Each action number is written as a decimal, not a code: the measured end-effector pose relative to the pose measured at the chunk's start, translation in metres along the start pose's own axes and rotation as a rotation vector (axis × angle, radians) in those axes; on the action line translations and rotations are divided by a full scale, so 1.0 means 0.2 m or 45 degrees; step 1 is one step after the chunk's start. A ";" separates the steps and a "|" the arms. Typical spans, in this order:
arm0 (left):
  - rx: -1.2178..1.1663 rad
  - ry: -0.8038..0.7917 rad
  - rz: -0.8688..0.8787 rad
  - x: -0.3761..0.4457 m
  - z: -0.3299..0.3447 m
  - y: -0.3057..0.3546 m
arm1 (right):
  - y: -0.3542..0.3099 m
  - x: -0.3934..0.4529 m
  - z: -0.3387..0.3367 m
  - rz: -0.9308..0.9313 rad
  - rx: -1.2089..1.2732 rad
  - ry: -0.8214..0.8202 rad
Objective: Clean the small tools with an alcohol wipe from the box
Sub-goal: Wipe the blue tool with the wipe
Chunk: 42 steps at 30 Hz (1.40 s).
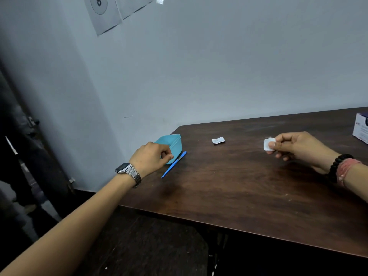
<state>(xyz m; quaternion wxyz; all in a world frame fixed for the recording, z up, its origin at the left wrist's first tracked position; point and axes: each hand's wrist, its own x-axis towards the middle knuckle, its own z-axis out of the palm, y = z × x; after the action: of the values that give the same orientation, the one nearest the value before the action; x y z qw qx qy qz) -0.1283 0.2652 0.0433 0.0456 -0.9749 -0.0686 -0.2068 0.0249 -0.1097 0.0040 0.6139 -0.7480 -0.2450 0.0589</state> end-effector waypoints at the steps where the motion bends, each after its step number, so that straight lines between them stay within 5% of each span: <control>1: 0.019 -0.026 -0.021 -0.01 0.01 0.00 | 0.00 0.00 0.00 -0.001 -0.002 0.003; 15: 0.119 -0.143 -0.152 -0.05 0.16 0.03 | 0.00 0.00 0.00 0.001 -0.008 -0.002; 25: -0.048 -0.094 -0.042 0.02 0.17 0.15 | -0.01 0.00 0.00 0.014 -0.004 0.005; 36: 0.414 -0.158 -0.087 0.21 0.20 0.40 | -0.01 -0.01 0.00 0.005 0.006 0.011; 42: 0.382 -0.152 -0.170 0.25 0.24 0.41 | -0.01 -0.01 0.00 -0.013 0.015 0.009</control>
<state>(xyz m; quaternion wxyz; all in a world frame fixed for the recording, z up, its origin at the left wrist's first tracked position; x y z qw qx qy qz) -0.0511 0.1965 0.0163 0.1727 -0.9610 -0.1658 -0.1384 0.0228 -0.1104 0.0065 0.6196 -0.7433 -0.2462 0.0545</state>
